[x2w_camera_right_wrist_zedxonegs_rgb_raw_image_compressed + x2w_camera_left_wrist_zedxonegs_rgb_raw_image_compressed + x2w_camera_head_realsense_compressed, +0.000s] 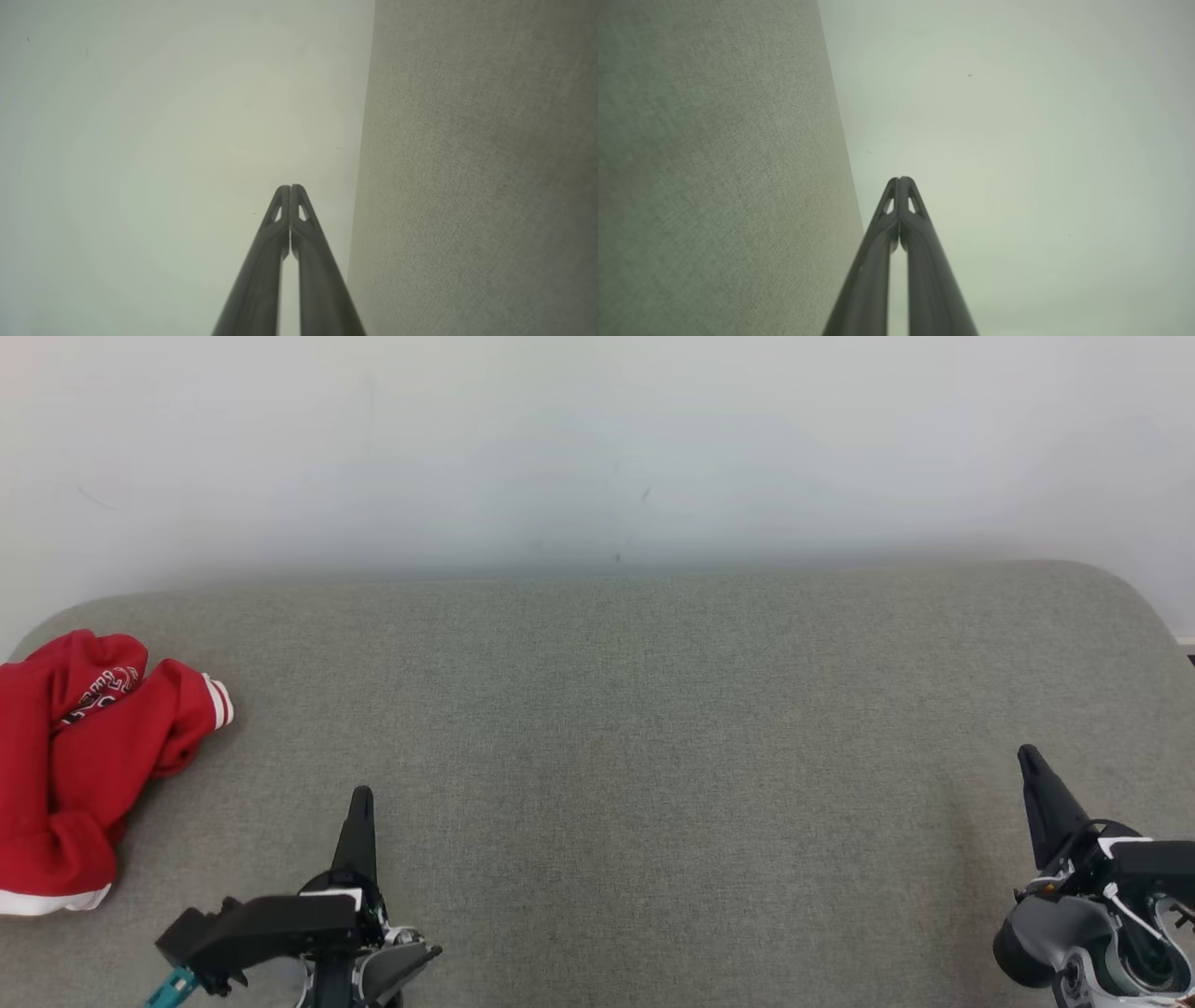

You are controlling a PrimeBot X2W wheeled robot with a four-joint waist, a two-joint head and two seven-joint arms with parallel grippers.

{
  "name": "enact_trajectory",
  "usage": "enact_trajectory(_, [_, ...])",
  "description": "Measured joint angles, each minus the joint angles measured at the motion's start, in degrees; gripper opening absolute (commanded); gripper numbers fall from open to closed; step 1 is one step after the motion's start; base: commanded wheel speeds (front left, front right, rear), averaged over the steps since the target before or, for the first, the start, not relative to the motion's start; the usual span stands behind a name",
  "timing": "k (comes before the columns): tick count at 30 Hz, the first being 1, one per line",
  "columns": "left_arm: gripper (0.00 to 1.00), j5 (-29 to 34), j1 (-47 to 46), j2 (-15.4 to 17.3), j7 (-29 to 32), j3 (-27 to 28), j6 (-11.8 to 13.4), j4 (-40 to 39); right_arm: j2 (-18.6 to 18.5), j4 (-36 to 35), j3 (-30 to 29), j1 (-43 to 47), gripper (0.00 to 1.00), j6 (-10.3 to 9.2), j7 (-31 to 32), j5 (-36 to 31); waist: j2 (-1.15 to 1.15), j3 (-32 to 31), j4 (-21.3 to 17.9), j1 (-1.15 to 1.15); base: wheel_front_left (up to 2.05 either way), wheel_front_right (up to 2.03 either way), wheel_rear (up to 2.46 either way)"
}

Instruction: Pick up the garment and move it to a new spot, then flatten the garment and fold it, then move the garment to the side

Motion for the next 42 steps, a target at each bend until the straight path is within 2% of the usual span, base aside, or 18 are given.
enact_trajectory(10, [1.0, 0.5, 3.0, -0.1, -0.3, 0.4, 0.0, 0.7, 1.0, 0.3, 1.8, 3.1, 1.0, -0.01, -2.2, -0.1, 0.0, 0.0, 0.0, 0.0, 0.0, 0.0, 0.0])
enact_trajectory(15, [1.0, 2.9, 3.6, -0.1, -0.6, 1.2, 0.0, -0.5, 1.0, -1.3, 3.7, 4.1, 1.0, -0.01, -4.5, -1.2, 0.0, 0.1, 0.0, 0.0, 0.0, 0.0, 0.0])
enact_trajectory(18, [1.0, 5.2, 4.5, -0.1, -1.0, 2.2, 0.0, -1.0, 1.1, -2.5, 5.0, 5.1, 1.0, -0.01, -6.2, -4.3, 0.0, 0.1, 0.0, 0.0, 0.0, 0.0, 0.0])
enact_trajectory(29, [1.0, 16.0, 5.9, -0.1, -1.6, 5.3, 0.0, -2.8, 1.3, -5.8, 7.7, 7.2, 1.0, -0.01, -10.6, -12.4, 0.0, 0.2, 0.0, 0.0, 0.0, 0.0, 0.0])
enact_trajectory(33, [1.0, 21.9, 6.9, -0.1, -2.0, 6.0, 0.0, -3.4, 1.4, -6.7, 8.5, 8.0, 1.0, -0.01, -12.0, -15.7, 0.0, 0.3, 0.0, 0.0, 0.0, 0.0, 0.0])
enact_trajectory(42, [1.0, 33.3, 8.3, -0.1, -2.4, 6.3, 2.1, -5.6, 1.6, -8.9, 11.2, 9.4, 1.0, -0.01, -15.1, -25.8, 0.0, 0.3, 0.1, 0.0, 0.0, 0.0, 0.0])
